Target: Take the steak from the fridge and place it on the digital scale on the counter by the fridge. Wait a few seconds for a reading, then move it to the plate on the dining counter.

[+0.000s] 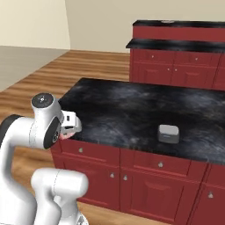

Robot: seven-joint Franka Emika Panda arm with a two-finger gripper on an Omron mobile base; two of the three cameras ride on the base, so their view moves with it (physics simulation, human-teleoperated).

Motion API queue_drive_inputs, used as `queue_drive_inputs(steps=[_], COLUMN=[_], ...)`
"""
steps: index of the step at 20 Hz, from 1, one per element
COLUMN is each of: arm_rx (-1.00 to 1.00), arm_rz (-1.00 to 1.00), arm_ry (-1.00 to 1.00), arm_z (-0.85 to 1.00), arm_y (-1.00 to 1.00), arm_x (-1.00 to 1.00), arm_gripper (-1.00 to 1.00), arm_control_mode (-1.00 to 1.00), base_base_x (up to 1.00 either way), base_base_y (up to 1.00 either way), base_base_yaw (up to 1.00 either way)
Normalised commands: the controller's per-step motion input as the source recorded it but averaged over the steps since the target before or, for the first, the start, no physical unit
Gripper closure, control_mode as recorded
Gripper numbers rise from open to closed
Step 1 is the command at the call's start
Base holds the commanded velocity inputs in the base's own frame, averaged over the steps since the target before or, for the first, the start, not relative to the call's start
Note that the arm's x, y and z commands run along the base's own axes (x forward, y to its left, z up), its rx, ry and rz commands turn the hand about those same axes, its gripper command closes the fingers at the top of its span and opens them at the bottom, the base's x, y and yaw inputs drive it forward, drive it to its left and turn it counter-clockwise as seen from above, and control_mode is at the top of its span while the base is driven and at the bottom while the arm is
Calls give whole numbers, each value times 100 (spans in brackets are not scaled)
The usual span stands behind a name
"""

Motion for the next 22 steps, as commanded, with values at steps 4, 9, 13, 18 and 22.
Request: queue_drive_inputs(steps=[4, 9, 13, 18, 22], arm_rx=[0, 0, 0, 0, 0], arm_rz=[0, 0, 0, 0, 0], arm_ry=[0, 0, 0, 0, 0], arm_z=[0, 0, 0, 0, 0], arm_y=[0, 0, 0, 0, 0], arm_x=[0, 0, 0, 0, 0], arm_gripper=[100, 100, 100, 100, 100], arm_control_mode=[100, 100, 100, 100, 100], base_base_x=[33, 27, 25, 30, 49], base_base_y=[100, 100, 100, 100, 100], base_base_yaw=[-8, -15, -22, -24, -26])
